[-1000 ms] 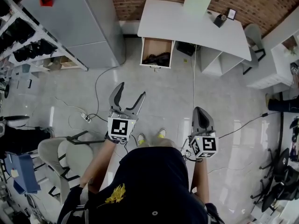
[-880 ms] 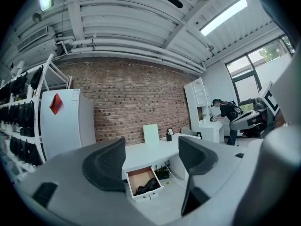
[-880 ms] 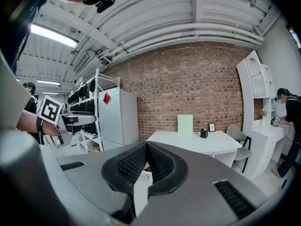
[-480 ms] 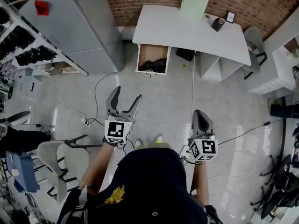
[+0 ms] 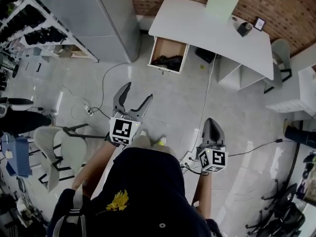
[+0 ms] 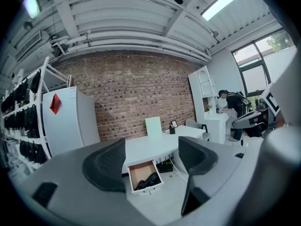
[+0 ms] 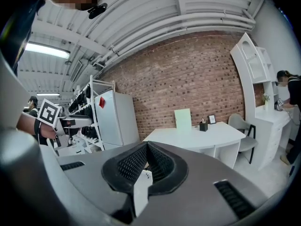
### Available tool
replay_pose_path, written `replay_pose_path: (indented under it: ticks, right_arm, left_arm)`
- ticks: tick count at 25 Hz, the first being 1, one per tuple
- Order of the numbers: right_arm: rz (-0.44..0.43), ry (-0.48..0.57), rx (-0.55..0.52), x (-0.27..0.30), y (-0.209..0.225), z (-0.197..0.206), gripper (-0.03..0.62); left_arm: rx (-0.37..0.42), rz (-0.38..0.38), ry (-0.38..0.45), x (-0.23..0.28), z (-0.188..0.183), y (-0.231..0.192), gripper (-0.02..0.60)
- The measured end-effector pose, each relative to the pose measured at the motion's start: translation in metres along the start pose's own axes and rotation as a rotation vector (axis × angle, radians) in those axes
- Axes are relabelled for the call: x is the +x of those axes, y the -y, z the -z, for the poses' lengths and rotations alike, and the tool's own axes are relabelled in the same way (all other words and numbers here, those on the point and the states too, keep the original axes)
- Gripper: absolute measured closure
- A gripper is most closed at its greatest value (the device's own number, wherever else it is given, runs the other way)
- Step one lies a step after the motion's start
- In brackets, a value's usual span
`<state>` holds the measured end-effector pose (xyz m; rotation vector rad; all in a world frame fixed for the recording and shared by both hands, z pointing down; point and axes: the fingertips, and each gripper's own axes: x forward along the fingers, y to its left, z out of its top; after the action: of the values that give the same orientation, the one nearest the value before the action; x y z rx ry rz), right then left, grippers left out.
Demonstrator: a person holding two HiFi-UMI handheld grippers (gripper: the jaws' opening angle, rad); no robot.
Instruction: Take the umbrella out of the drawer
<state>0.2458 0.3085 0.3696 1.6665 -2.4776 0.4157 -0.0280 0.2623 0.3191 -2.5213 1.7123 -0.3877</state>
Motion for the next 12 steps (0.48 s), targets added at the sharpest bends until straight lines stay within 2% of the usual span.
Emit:
replay_pose_path:
  ticks: [7,12]
  right_arm:
    - [-0.008,-0.012,0.016,0.007,-0.004,0.007,0.568]
    - [0.015,-0.009,0.018,0.017,-0.004,0.000,0.569]
  left_arm:
    - [-0.017,-0.037,0.020,0.001,0.001,-0.011,0.225]
    - [-0.036,-0.029,0.021,0.016,0.006,-0.018,0.225]
